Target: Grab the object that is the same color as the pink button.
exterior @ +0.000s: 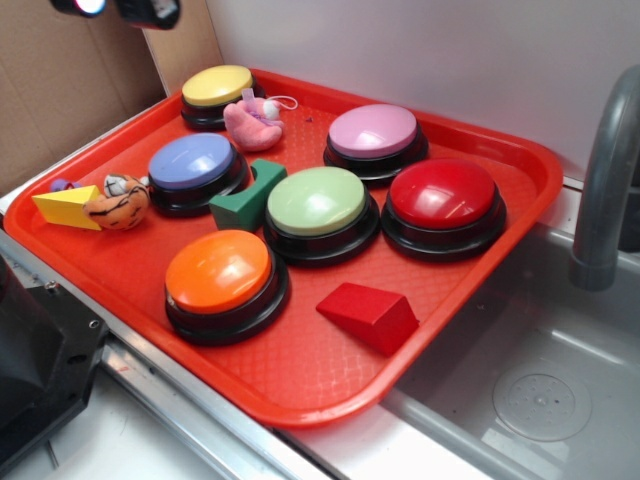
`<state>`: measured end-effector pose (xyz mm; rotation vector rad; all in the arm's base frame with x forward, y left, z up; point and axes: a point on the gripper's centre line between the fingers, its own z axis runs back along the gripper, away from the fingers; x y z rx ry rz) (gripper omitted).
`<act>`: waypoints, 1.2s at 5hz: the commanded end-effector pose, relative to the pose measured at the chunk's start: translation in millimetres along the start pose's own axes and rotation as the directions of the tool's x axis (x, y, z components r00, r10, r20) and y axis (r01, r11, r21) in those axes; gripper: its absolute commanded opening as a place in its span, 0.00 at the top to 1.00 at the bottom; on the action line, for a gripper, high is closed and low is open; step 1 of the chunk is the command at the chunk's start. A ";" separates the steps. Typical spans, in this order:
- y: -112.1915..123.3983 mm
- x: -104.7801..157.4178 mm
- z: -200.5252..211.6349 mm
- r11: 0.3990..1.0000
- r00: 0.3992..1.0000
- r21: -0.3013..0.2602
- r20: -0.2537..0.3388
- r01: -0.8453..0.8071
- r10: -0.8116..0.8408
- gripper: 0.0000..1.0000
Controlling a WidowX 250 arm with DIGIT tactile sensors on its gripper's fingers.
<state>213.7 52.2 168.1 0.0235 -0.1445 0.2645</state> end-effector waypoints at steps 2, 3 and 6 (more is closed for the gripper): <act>23.3 56.6 -59.7 0.975 0.973 0.014 0.081 -0.220 0.218 0.00; 22.8 67.8 -77.1 0.972 0.971 0.032 0.065 -0.234 0.231 0.00; 3.8 79.2 -130.5 0.947 0.950 0.074 0.018 -0.314 0.313 0.00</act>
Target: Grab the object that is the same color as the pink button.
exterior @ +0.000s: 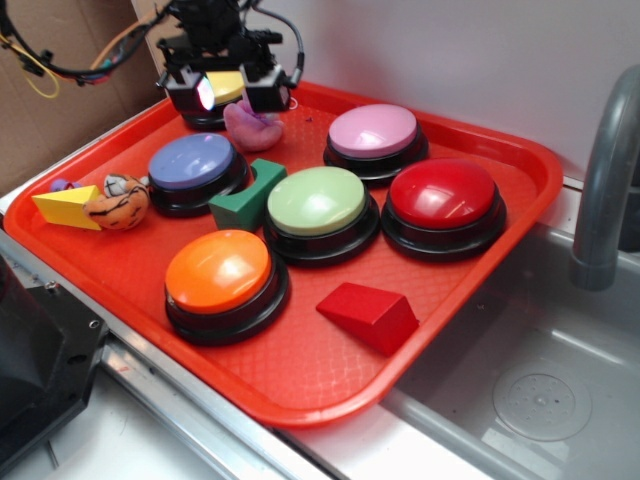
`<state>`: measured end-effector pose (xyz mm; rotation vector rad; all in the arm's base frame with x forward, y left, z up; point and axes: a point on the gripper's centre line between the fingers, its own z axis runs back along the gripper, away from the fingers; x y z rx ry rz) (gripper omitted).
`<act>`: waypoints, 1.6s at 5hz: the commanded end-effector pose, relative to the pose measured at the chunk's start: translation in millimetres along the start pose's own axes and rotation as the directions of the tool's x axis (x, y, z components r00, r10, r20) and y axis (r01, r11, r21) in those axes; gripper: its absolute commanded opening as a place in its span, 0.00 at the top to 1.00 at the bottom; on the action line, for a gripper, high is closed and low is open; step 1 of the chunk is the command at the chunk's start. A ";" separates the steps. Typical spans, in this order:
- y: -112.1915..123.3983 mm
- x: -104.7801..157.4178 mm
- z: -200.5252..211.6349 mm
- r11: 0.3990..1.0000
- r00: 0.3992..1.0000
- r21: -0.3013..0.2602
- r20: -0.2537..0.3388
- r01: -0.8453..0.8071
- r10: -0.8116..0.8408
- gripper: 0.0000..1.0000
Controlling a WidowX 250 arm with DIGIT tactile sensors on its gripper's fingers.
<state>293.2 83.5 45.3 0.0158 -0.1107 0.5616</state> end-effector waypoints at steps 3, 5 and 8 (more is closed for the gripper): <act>-7.2 9.5 -5.6 0.996 0.996 0.071 0.072 -0.061 0.055 1.00; -14.9 1.2 48.8 0.999 0.993 -0.023 0.109 0.042 -0.039 1.00; -11.8 -79.1 110.6 0.934 0.940 -0.106 0.059 0.342 -0.337 1.00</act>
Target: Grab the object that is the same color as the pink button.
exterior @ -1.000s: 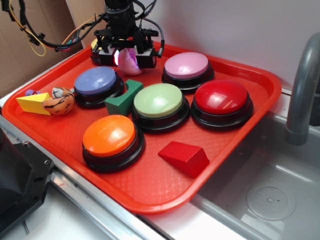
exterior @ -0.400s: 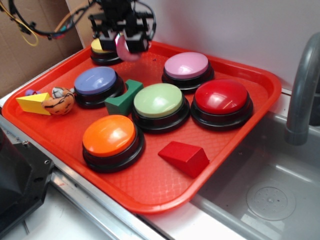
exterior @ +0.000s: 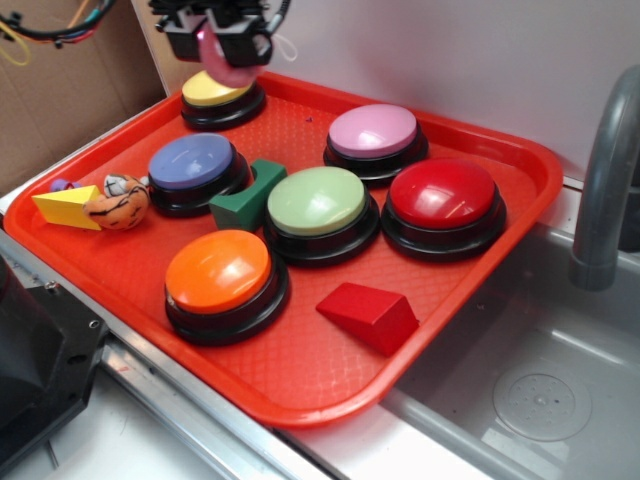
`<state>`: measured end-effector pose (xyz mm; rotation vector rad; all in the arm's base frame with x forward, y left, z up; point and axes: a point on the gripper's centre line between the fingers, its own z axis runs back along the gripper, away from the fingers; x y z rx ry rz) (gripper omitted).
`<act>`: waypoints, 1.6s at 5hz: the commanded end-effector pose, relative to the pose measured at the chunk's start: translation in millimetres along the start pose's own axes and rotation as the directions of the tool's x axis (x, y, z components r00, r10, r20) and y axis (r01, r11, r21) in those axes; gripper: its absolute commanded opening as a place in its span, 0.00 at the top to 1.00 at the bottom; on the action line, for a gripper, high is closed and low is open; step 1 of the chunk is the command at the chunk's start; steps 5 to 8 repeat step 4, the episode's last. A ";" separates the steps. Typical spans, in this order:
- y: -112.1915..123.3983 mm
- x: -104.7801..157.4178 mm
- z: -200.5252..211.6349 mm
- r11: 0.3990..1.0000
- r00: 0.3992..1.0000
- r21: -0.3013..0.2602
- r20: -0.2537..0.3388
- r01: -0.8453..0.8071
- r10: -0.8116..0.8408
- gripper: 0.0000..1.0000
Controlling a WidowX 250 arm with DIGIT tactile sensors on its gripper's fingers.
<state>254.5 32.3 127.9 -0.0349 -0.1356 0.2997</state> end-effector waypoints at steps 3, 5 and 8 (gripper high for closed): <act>4.2 -93.0 30.9 0.940 0.936 -0.062 -0.090 0.335 -0.340 1.00; 14.2 -92.5 36.1 0.937 0.929 -0.036 -0.122 0.348 -0.349 1.00; 14.2 -92.5 36.1 0.937 0.929 -0.036 -0.122 0.348 -0.349 1.00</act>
